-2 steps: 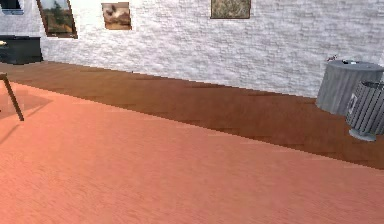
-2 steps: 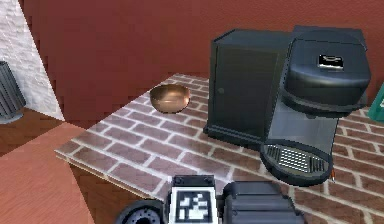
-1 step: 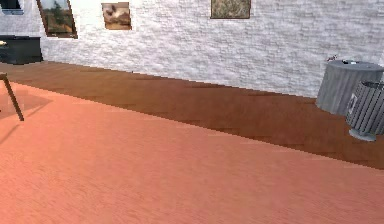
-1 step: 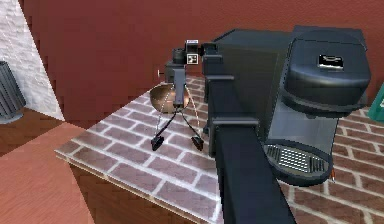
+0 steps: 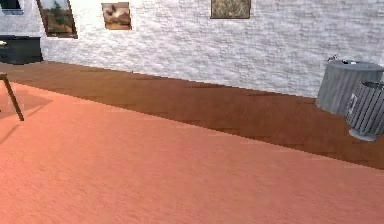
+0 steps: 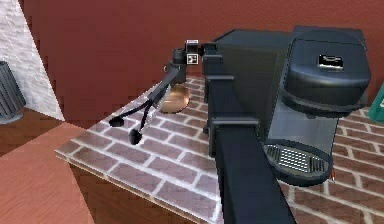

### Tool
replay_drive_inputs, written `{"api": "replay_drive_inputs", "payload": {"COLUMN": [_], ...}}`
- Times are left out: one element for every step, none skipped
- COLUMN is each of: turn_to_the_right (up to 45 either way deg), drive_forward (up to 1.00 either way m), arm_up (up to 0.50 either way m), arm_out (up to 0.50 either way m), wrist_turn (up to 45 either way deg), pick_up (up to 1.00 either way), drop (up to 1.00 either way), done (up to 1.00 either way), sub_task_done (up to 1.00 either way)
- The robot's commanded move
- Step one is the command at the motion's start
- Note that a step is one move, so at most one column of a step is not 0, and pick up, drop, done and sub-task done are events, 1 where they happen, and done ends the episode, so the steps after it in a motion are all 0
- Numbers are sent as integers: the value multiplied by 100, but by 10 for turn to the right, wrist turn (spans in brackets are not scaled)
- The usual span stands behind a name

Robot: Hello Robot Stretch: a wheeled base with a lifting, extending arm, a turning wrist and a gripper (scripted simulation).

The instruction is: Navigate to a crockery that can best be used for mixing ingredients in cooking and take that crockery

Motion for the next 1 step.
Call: {"api": "replay_drive_inputs", "payload": {"turn_to_the_right": [0], "drive_forward": [0], "arm_up": [0], "arm_out": [0], "wrist_turn": [450], "pick_up": [0], "drop": [0], "done": [0], "sub_task_done": [0]}}
